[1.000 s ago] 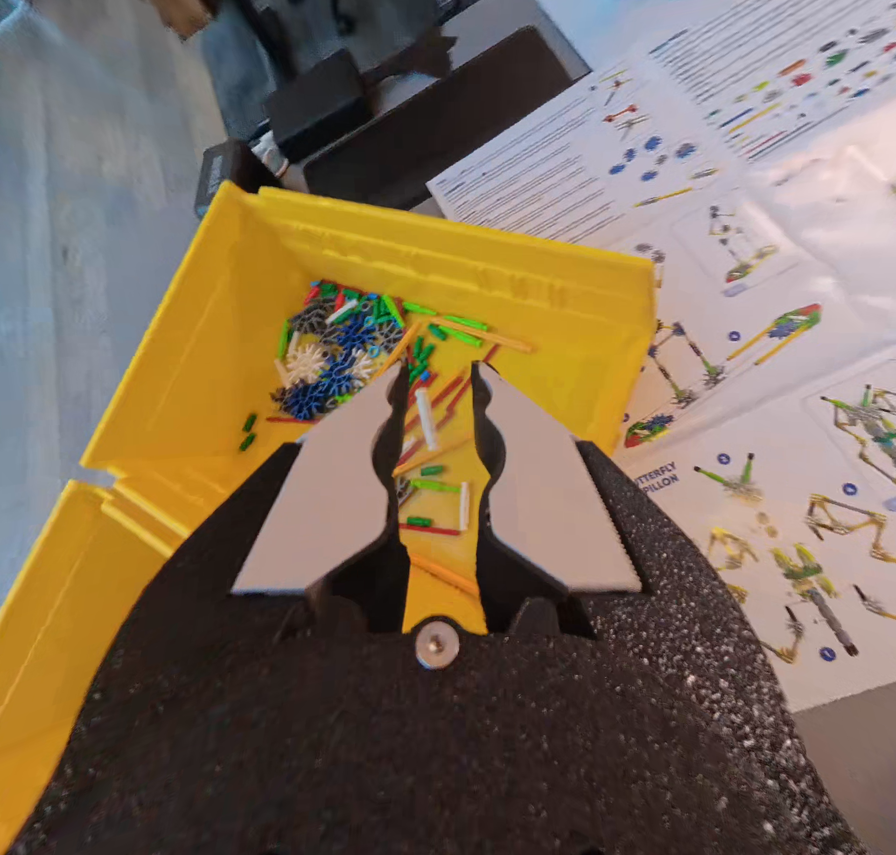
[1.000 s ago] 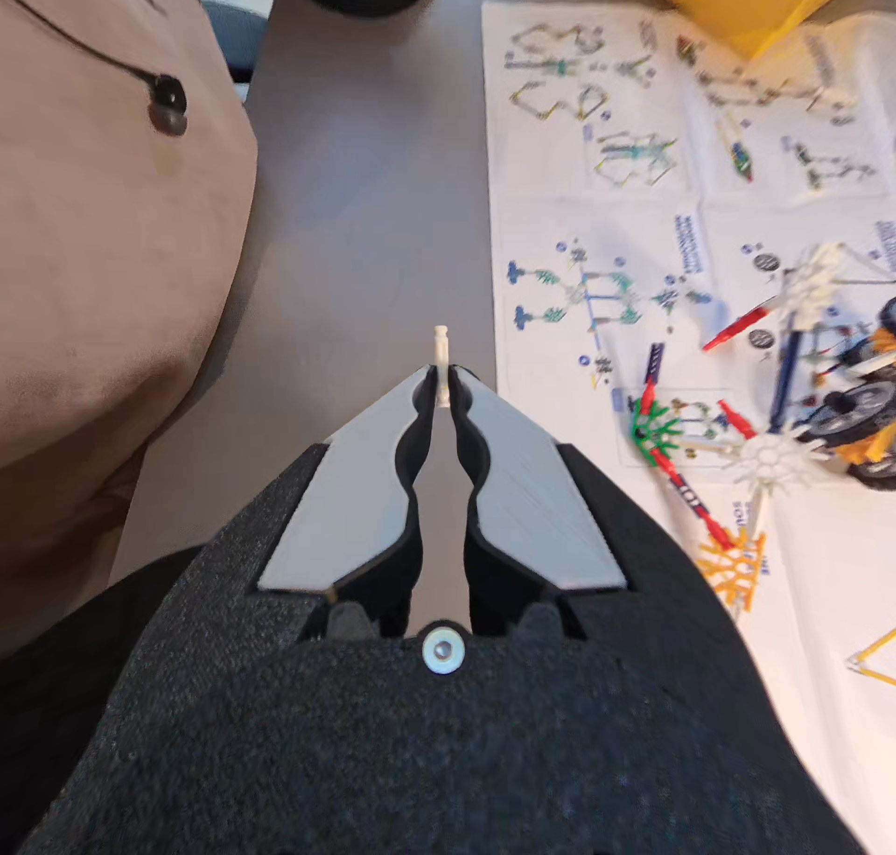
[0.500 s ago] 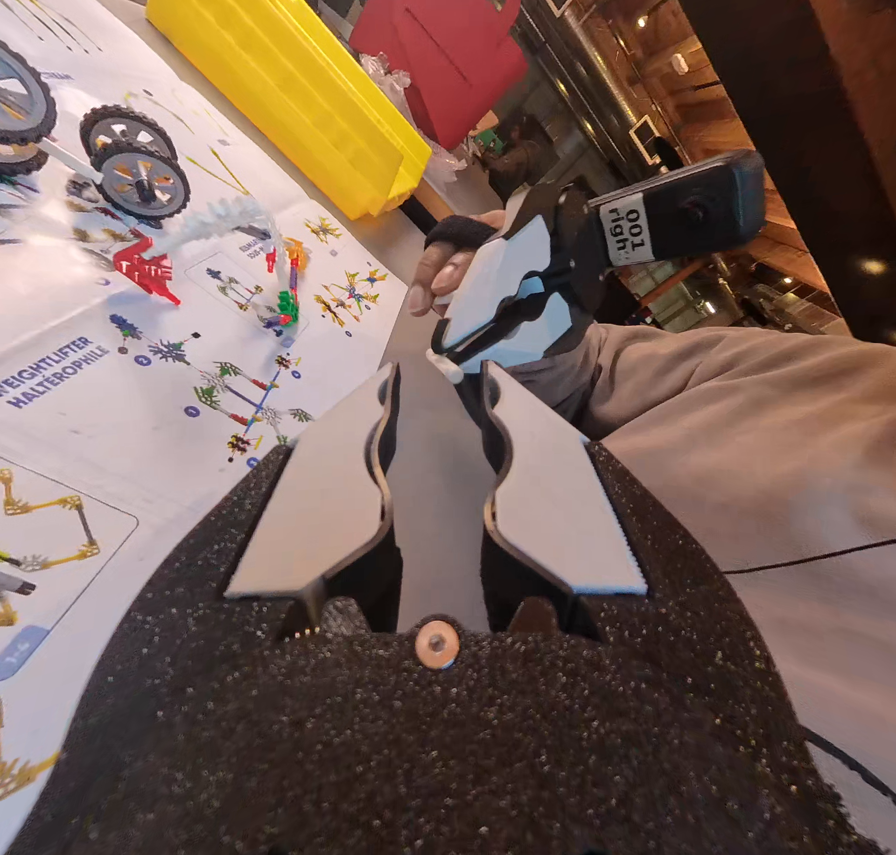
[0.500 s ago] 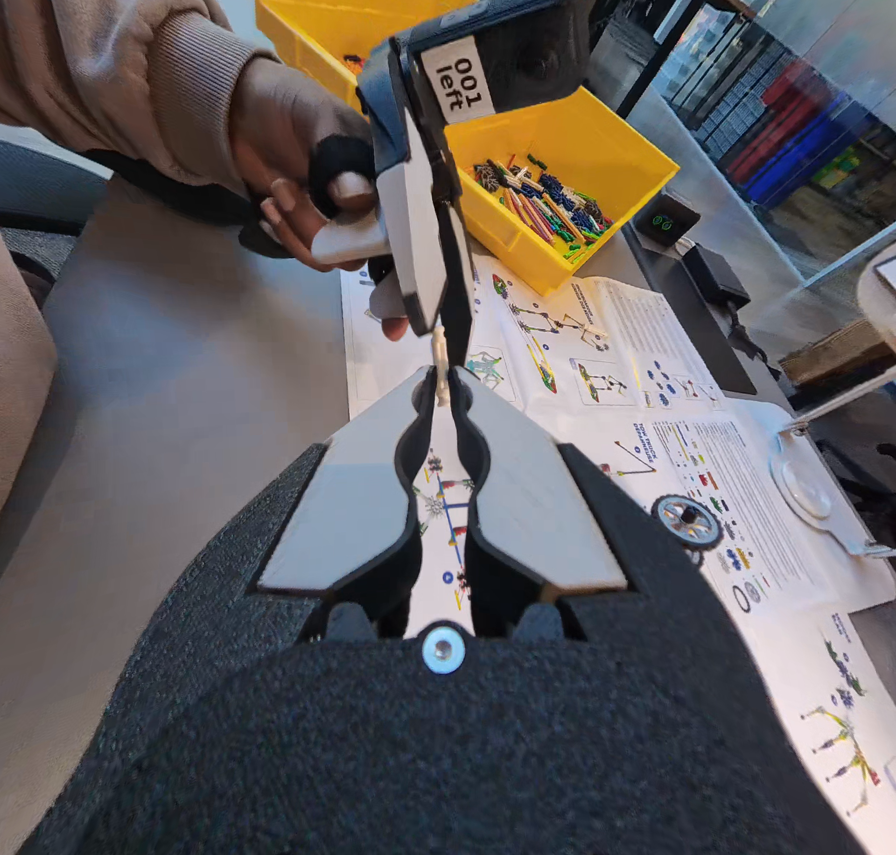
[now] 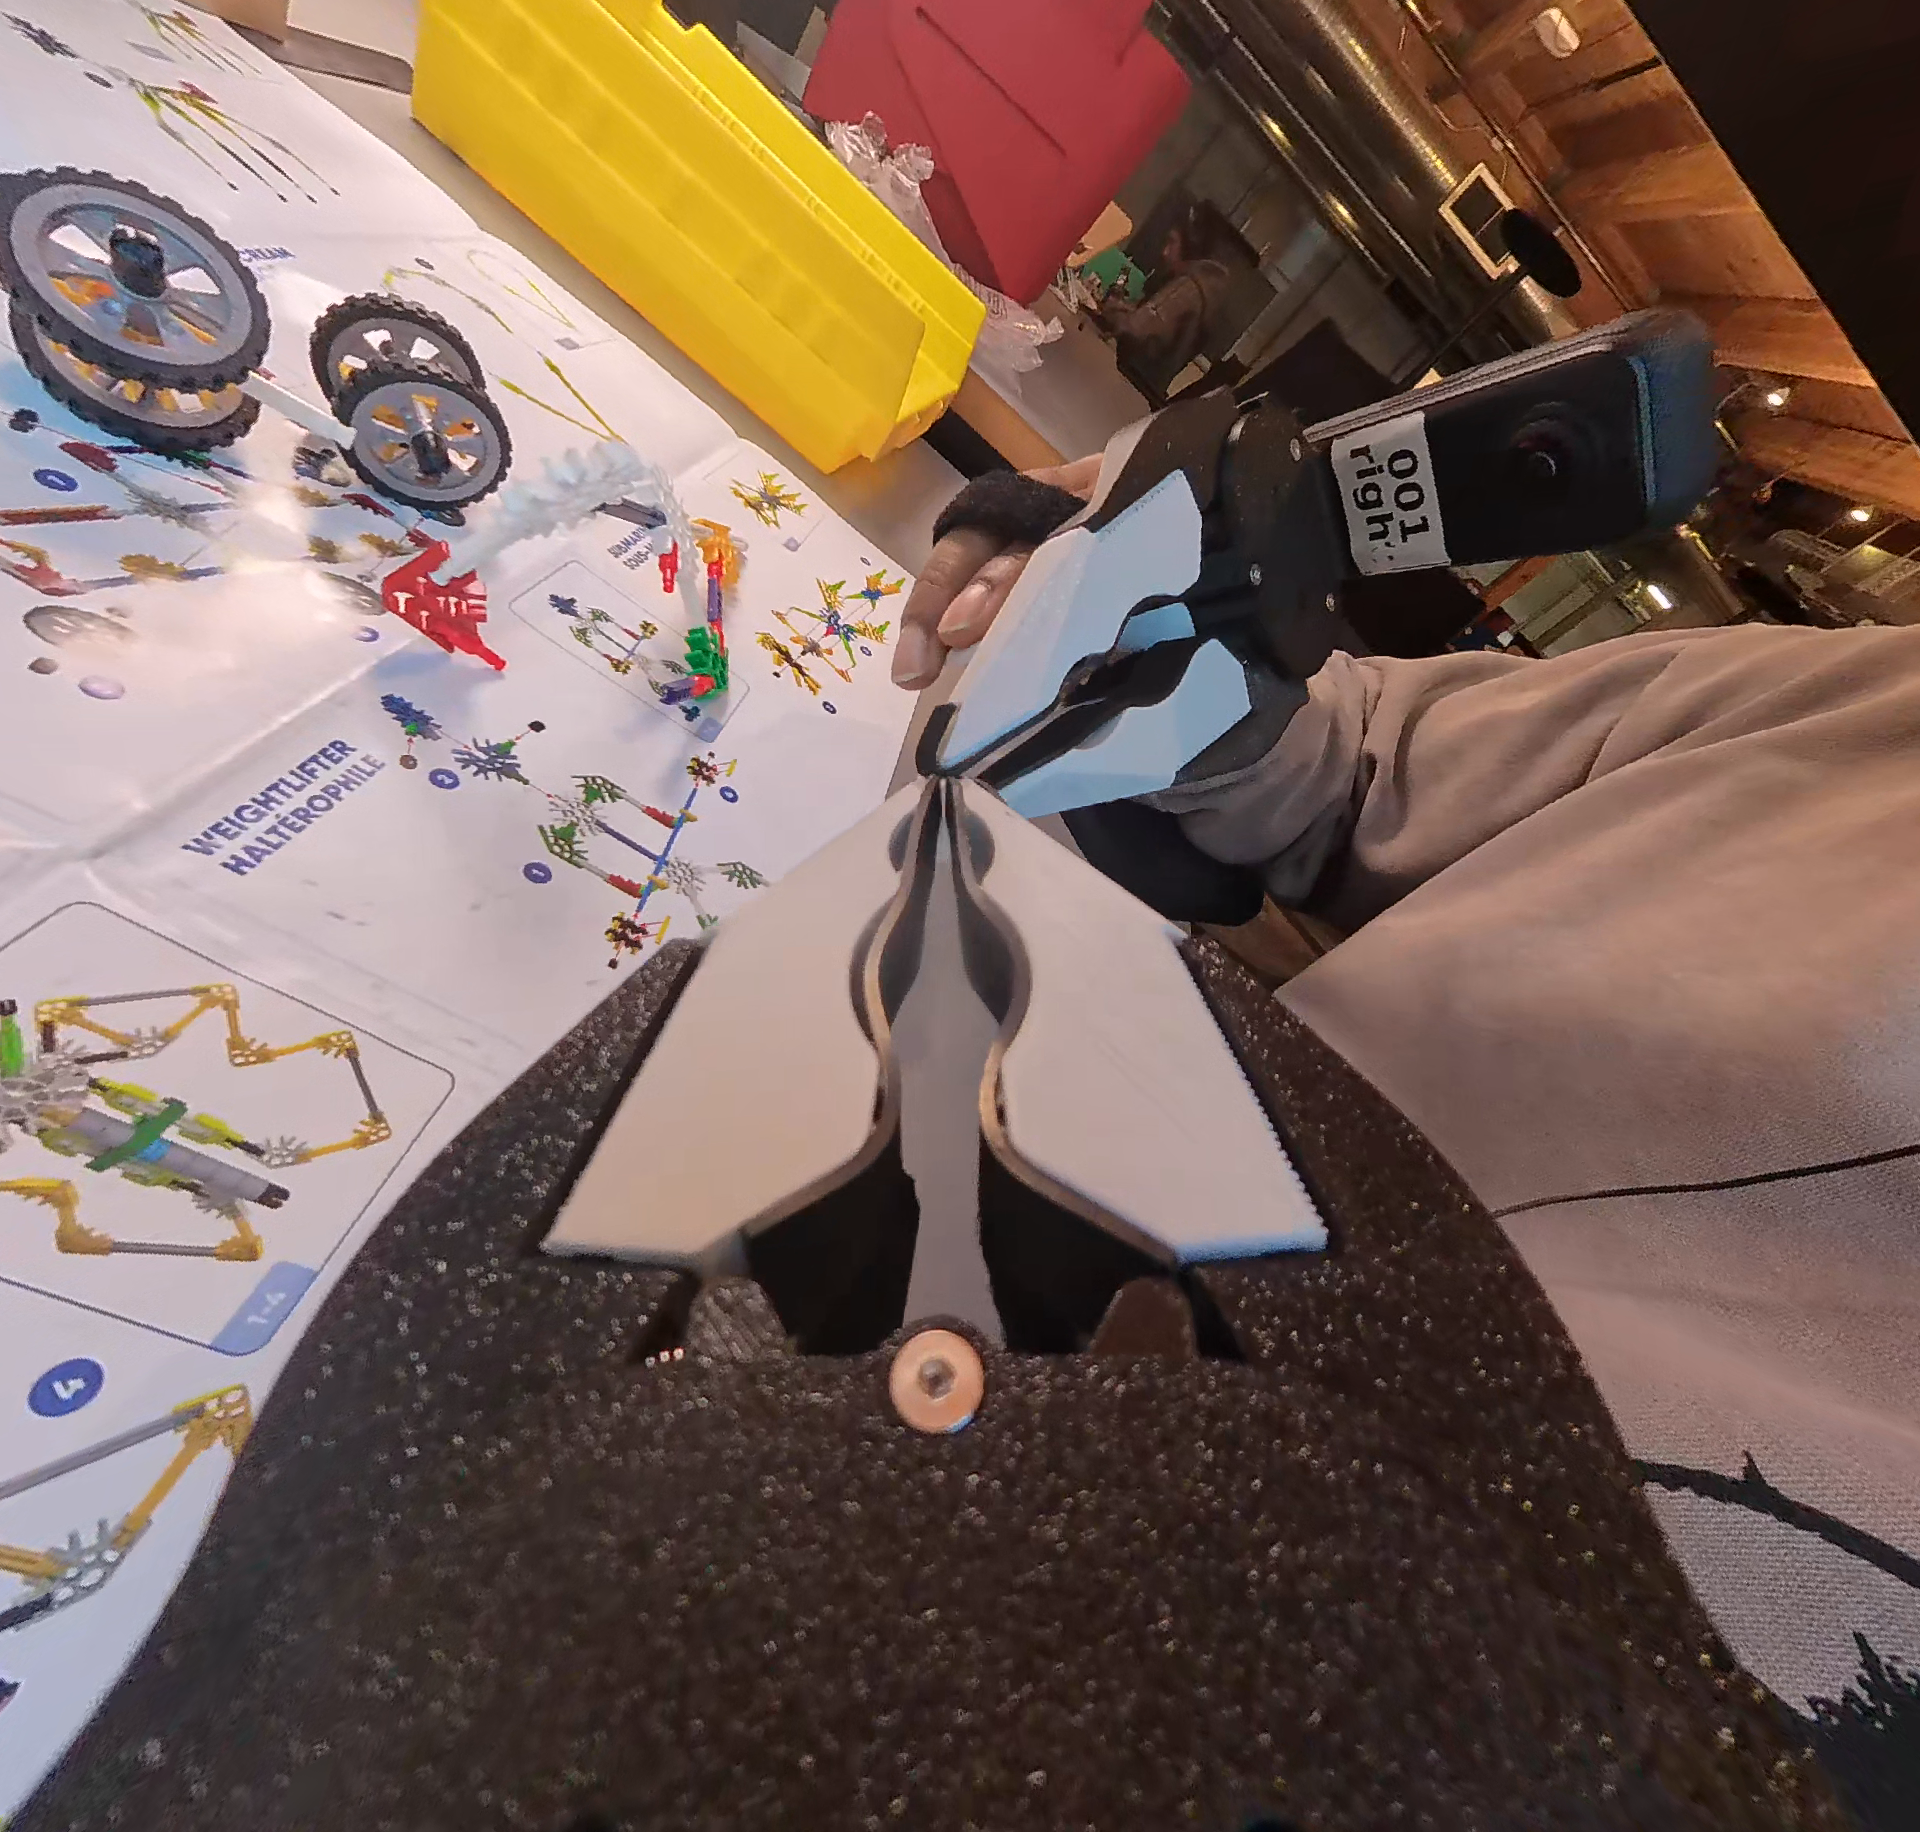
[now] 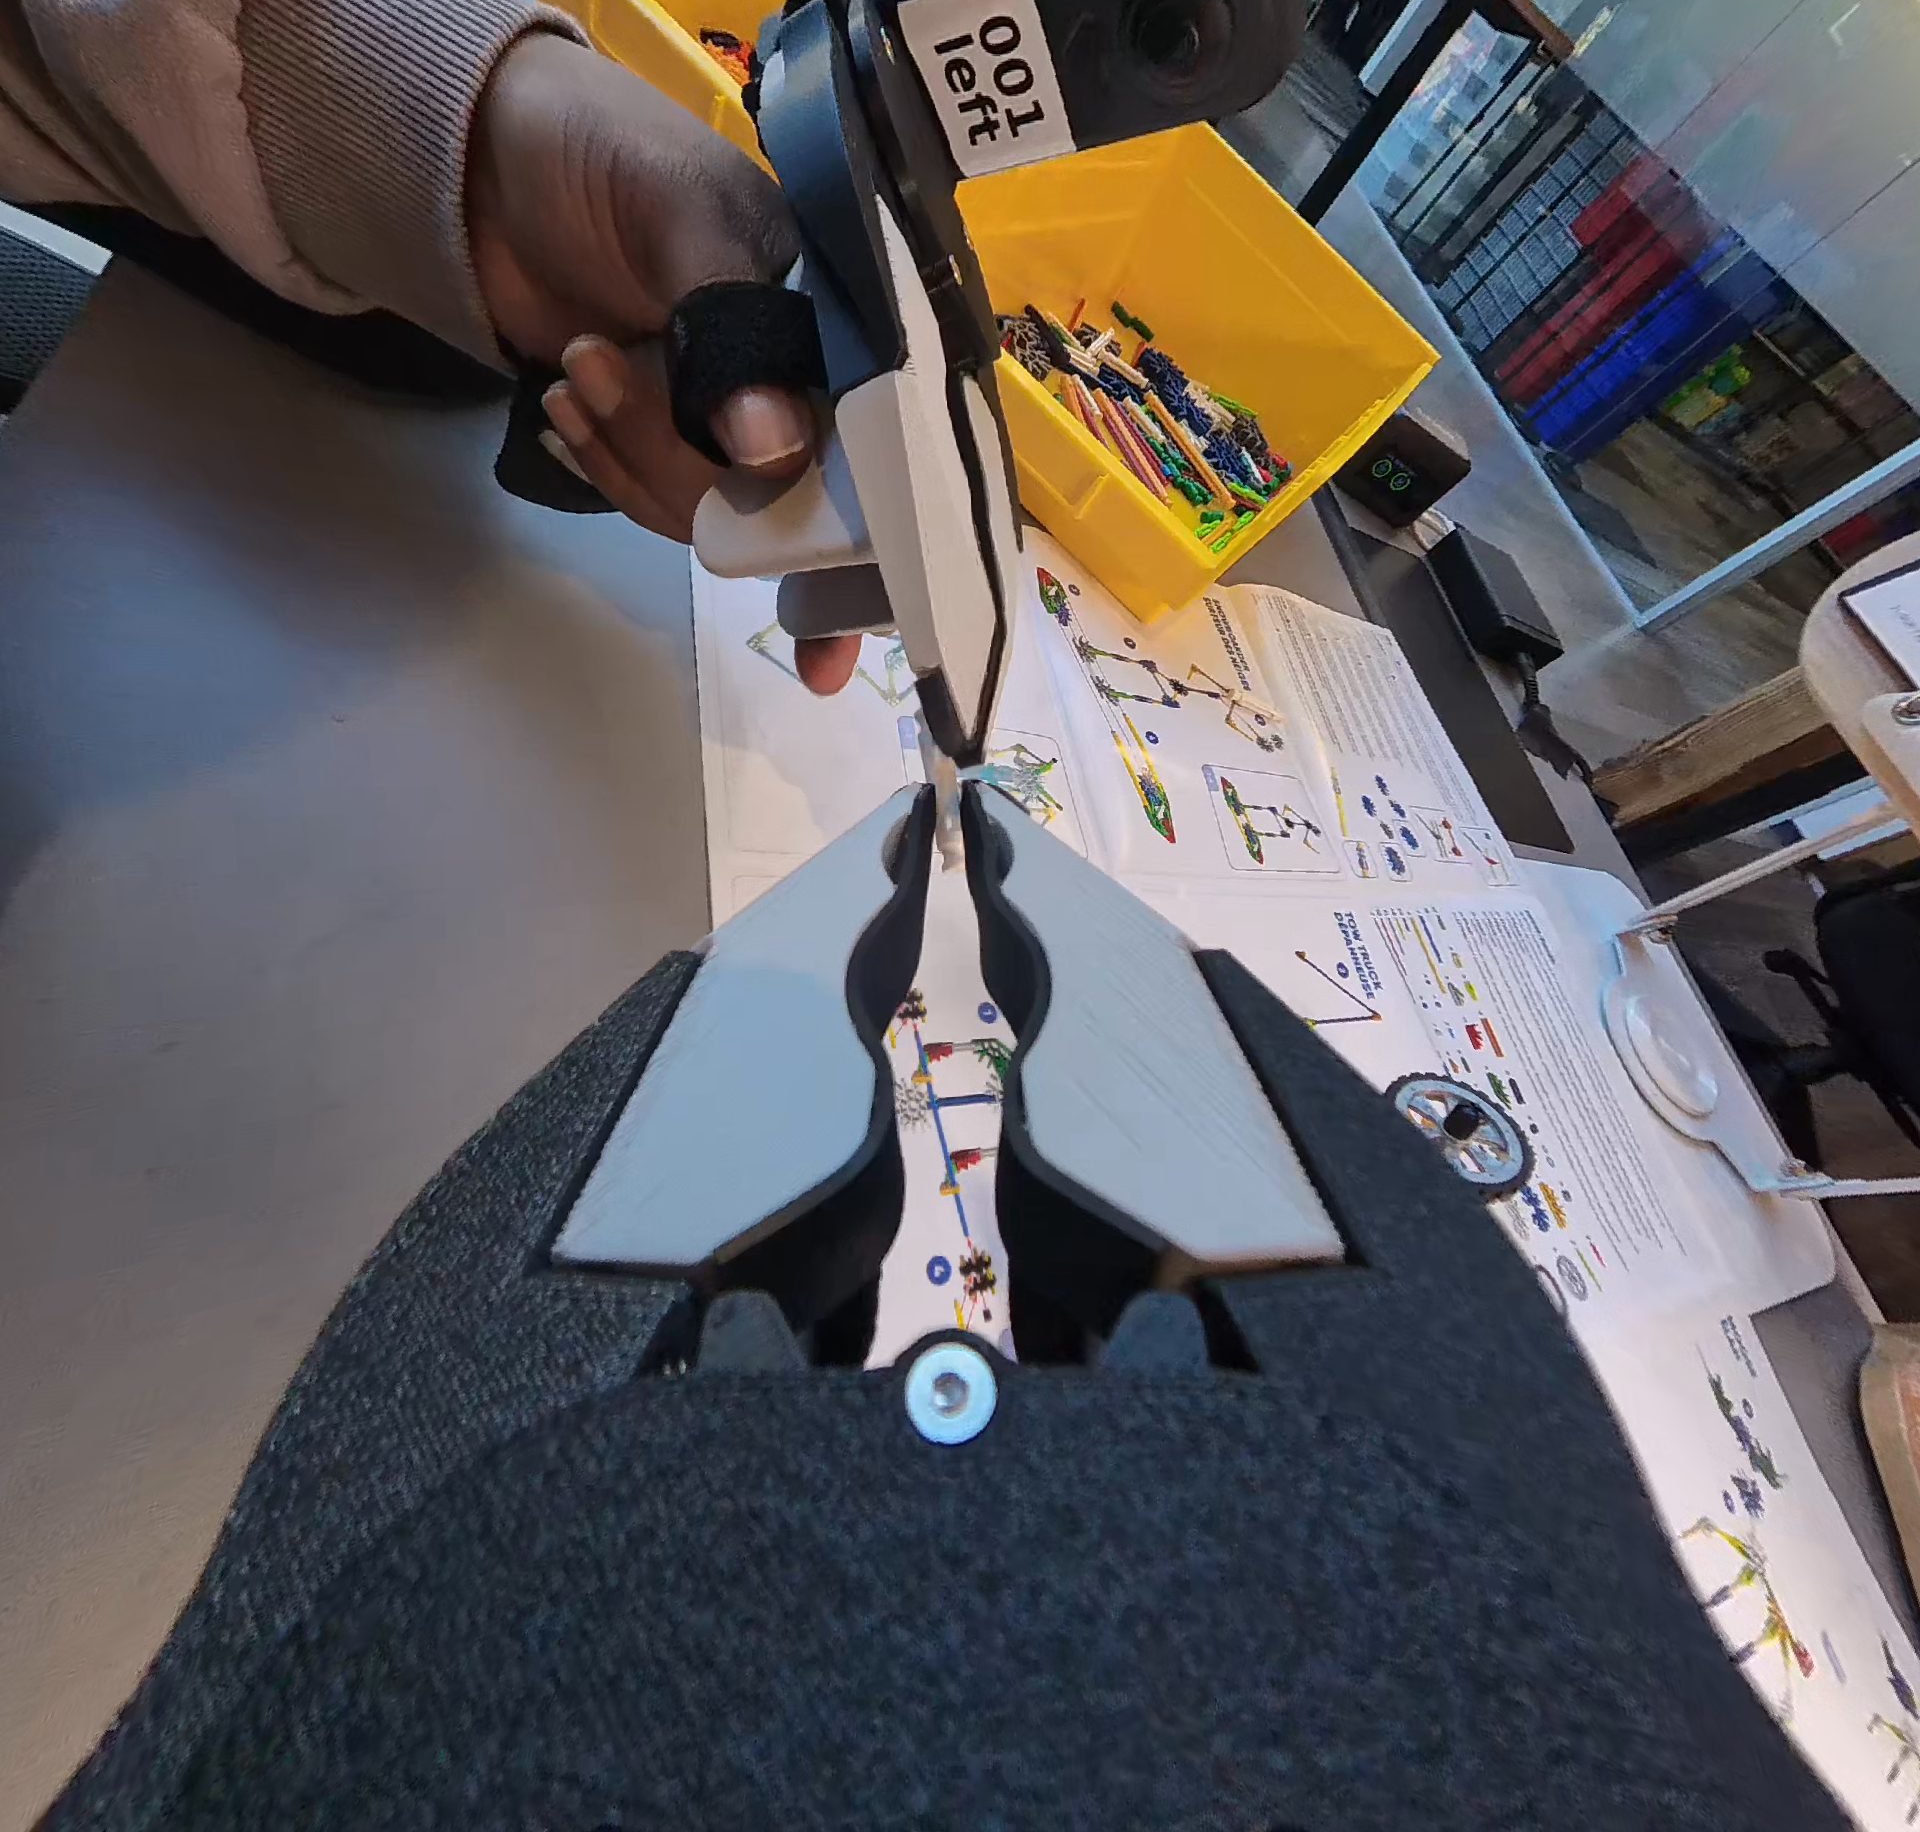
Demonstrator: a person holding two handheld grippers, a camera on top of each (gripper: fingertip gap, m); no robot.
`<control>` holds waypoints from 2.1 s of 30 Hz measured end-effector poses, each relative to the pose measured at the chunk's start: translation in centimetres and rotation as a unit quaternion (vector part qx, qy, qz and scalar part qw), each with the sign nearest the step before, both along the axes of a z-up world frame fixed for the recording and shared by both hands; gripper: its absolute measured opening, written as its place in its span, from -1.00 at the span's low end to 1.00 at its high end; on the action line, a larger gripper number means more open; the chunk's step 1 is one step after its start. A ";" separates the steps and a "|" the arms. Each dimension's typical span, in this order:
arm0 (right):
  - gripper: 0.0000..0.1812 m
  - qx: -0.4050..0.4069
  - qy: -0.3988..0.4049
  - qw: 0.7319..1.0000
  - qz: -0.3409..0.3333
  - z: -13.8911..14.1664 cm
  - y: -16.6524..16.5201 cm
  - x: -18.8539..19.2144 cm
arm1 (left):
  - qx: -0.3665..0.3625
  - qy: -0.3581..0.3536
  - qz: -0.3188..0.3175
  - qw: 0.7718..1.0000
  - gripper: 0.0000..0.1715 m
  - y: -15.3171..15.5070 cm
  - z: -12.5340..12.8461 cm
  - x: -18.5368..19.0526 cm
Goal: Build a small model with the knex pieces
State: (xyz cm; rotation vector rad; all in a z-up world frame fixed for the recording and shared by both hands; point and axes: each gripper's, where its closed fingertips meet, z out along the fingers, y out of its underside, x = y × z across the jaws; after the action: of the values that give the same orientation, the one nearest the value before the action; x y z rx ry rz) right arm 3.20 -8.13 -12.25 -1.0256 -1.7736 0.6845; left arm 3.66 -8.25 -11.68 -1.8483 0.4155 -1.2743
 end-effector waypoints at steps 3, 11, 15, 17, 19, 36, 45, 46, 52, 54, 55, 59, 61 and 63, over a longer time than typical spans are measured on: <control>-0.97 0.008 0.003 1.000 -0.006 0.0 0.3 0.0 | -0.002 -0.001 -0.002 1.000 -0.81 0.0 0.0 -0.1; -0.97 0.005 0.022 1.000 0.000 0.4 0.3 0.2 | 0.017 0.043 -0.010 0.999 -0.96 -0.1 -0.8 0.4; -0.89 -0.019 0.052 0.998 -0.010 1.6 1.1 0.2 | 0.070 0.117 0.036 0.990 -0.97 0.9 0.0 -1.3; -0.77 -0.046 0.052 0.997 -0.029 2.0 2.4 0.6 | 0.103 0.197 0.116 0.968 -0.96 2.9 0.8 -5.4; -0.63 -0.078 0.054 0.994 -0.052 2.2 4.0 1.2 | 0.128 0.293 0.231 0.919 -0.96 5.2 2.1 -12.0; -0.46 -0.135 0.025 0.976 -0.172 -0.8 12.3 4.8 | 0.116 0.306 0.351 0.877 -0.33 10.5 1.9 -19.8; -0.77 -0.136 0.010 0.977 -0.167 -0.6 14.4 4.4 | 0.104 0.318 0.223 0.916 -0.30 10.3 -3.8 -12.5; -0.63 -0.146 -0.013 0.977 -0.156 -1.0 14.4 4.1 | 0.105 0.316 0.218 0.917 -0.32 10.2 -4.0 -12.2; -0.14 -0.154 -0.090 0.979 -0.104 -2.0 14.4 2.8 | 0.109 0.336 0.194 0.915 -0.34 9.4 -5.7 -11.2; -0.13 -0.155 -0.097 0.978 -0.099 -2.7 14.0 2.7 | 0.116 0.340 0.186 0.915 -0.38 9.3 -5.7 -10.8; -0.15 -0.142 -0.102 0.979 -0.105 -3.2 14.1 2.8 | 0.117 0.339 0.179 0.916 -0.39 9.3 -5.8 -10.5; -0.33 -0.122 -0.112 0.981 -0.104 -4.4 13.8 3.4 | 0.128 0.354 0.152 0.914 -0.43 8.9 -6.1 -9.3; -0.62 -0.137 -0.093 0.982 -0.095 -3.9 13.3 3.1 | 0.140 0.365 0.139 0.910 -0.44 8.7 -6.3 -8.6; -0.82 -0.135 -0.091 0.983 -0.089 -4.0 13.0 2.7 | 0.152 0.372 0.122 0.908 -0.44 8.4 -6.3 -7.7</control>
State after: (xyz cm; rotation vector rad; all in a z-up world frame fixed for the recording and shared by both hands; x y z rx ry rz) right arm 5.94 4.82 -16.21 -1.4532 -1.7466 0.7515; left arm -4.07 0.18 -18.02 -1.9764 0.7095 -0.2689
